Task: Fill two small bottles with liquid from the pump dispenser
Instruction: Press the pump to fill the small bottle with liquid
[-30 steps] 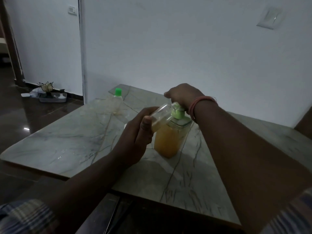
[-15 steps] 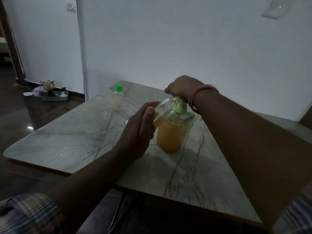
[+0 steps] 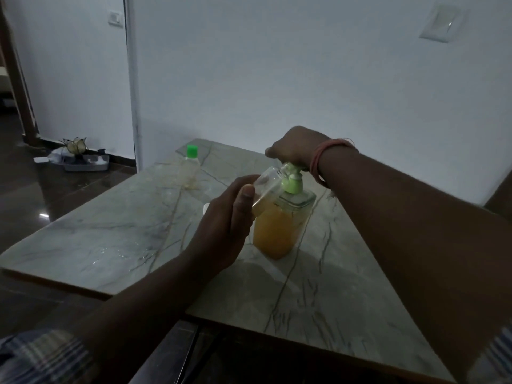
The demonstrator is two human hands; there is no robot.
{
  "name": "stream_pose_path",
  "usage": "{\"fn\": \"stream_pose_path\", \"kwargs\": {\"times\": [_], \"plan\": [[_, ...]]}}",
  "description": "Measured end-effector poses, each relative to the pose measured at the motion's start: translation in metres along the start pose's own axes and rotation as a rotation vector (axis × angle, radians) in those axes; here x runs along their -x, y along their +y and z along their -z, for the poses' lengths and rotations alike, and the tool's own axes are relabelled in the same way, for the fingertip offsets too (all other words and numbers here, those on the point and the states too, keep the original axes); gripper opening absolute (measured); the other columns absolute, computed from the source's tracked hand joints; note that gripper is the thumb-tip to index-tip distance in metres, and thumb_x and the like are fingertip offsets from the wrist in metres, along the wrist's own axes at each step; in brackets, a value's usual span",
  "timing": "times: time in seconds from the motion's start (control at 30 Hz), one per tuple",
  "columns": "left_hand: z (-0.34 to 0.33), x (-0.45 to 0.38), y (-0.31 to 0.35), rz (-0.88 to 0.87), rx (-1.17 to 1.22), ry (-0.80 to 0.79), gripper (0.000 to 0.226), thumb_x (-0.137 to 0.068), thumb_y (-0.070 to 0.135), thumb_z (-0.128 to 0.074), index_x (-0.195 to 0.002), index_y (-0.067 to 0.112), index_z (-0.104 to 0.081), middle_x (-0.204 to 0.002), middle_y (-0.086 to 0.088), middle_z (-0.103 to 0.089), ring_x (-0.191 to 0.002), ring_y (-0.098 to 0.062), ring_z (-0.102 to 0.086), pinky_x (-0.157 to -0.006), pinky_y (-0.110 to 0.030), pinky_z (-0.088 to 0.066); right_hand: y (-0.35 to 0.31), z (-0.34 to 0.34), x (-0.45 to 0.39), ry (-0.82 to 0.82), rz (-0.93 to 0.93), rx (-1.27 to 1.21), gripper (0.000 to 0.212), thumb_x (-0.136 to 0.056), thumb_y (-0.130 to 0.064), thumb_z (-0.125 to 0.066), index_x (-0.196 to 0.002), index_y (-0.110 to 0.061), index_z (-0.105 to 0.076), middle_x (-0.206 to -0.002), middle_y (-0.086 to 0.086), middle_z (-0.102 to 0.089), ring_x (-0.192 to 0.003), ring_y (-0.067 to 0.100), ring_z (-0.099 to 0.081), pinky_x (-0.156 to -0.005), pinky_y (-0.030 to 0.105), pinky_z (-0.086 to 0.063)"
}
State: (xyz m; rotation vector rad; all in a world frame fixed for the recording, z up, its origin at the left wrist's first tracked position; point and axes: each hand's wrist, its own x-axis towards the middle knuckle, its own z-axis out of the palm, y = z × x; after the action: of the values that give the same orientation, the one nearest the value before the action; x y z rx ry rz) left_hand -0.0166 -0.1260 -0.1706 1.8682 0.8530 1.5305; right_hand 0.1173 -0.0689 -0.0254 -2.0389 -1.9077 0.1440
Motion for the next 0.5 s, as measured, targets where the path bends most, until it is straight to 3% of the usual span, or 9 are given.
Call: {"fn": "stream_pose_path", "kwargs": {"times": [0.1, 0.23, 0.37, 0.43, 0.5], "plan": [[0.001, 0.000, -0.001, -0.005, -0.007, 0.021, 0.043, -0.101, 0.046, -0.029, -0.128, 0.024, -0.055, -0.074, 0.026, -0.061, -0.060, -0.004, -0.057, -0.051, -0.016, -0.040, 0.002, -0.005, -0.001, 0.035, -0.009, -0.124, 0.025, -0.095, -0.031, -0.056, -0.081, -0.011, -0.060, -0.084, 0.005, -0.063, -0.068, 0.019, -0.055, -0.058, 0.028, -0.038], [0.002, -0.001, 0.000, -0.002, -0.001, 0.021, 0.041, -0.102, 0.044, -0.029, -0.126, 0.024, -0.056, -0.073, 0.023, -0.061, -0.059, -0.005, -0.056, -0.051, -0.019, -0.040, 0.000, -0.005, 0.003, -0.038, -0.013, -0.018, 0.023, -0.100, -0.028, -0.051, -0.096, -0.009, -0.064, -0.109, 0.010, -0.067, -0.087, 0.023, -0.058, -0.074, 0.029, -0.041], [0.001, 0.000, -0.002, 0.006, -0.022, -0.001, 0.042, -0.102, 0.048, -0.029, -0.128, 0.027, -0.054, -0.078, 0.024, -0.062, -0.063, -0.004, -0.058, -0.052, -0.018, -0.041, -0.002, 0.003, 0.007, -0.097, -0.024, -0.023, 0.025, -0.100, -0.034, -0.054, -0.093, -0.011, -0.060, -0.092, 0.006, -0.063, -0.066, 0.016, -0.053, -0.060, 0.028, -0.042], [0.000, -0.001, -0.005, 0.003, -0.039, -0.007, 0.041, -0.102, 0.047, -0.029, -0.129, 0.028, -0.054, -0.079, 0.025, -0.062, -0.064, -0.004, -0.058, -0.053, -0.017, -0.041, 0.002, -0.001, 0.003, -0.032, -0.018, -0.040, 0.025, -0.098, -0.034, -0.054, -0.090, -0.012, -0.062, -0.093, 0.006, -0.063, -0.065, 0.017, -0.053, -0.055, 0.027, -0.037], [0.000, -0.001, -0.005, -0.005, -0.037, 0.022, 0.038, -0.102, 0.045, -0.029, -0.126, 0.028, -0.054, -0.076, 0.023, -0.061, -0.062, -0.005, -0.058, -0.051, -0.018, -0.041, 0.002, -0.006, 0.003, -0.009, -0.024, -0.061, 0.022, -0.099, -0.030, -0.051, -0.094, -0.013, -0.064, -0.095, 0.007, -0.063, -0.072, 0.020, -0.055, -0.058, 0.028, -0.038]]}}
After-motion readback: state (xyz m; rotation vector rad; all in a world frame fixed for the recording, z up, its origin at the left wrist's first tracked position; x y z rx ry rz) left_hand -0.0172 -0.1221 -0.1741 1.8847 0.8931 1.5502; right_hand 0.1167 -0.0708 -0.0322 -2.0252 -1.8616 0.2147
